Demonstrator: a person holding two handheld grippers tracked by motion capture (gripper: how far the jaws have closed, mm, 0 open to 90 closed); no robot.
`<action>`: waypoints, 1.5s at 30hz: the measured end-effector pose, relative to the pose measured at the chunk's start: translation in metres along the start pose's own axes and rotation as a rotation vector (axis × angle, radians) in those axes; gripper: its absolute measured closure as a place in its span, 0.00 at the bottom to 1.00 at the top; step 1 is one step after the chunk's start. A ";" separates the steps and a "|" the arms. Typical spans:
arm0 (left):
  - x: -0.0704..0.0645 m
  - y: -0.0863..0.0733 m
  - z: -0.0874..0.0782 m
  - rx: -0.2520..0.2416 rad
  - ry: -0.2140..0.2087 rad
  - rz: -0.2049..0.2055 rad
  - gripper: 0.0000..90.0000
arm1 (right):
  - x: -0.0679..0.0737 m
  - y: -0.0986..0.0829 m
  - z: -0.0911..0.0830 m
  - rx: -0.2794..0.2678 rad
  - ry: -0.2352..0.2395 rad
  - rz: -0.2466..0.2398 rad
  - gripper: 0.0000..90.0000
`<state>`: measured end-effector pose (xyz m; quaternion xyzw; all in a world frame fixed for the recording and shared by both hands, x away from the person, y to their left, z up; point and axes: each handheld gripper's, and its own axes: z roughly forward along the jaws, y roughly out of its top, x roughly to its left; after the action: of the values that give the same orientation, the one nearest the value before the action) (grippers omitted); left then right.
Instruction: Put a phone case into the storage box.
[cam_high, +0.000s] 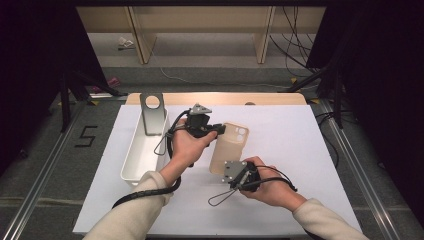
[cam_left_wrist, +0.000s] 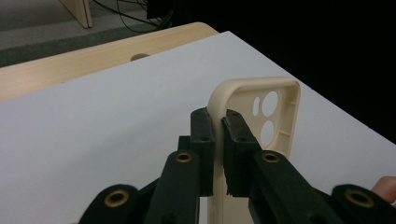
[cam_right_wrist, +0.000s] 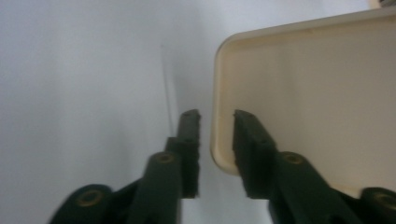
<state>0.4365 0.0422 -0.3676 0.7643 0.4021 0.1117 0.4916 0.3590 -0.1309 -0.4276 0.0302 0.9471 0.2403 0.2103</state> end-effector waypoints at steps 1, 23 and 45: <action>0.000 0.000 -0.001 -0.004 0.010 0.012 0.93 | -0.001 -0.001 0.000 -0.007 -0.004 0.011 0.70; 0.026 0.003 -0.058 -0.170 0.114 0.027 0.93 | -0.025 -0.032 -0.022 -0.293 -0.033 0.347 0.23; 0.047 0.006 -0.100 -0.241 0.162 0.018 0.93 | -0.036 -0.064 -0.037 -0.345 -0.078 0.509 0.21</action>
<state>0.4135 0.1412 -0.3239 0.6918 0.4175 0.2249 0.5445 0.3790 -0.2096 -0.4141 0.2393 0.8457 0.4411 0.1817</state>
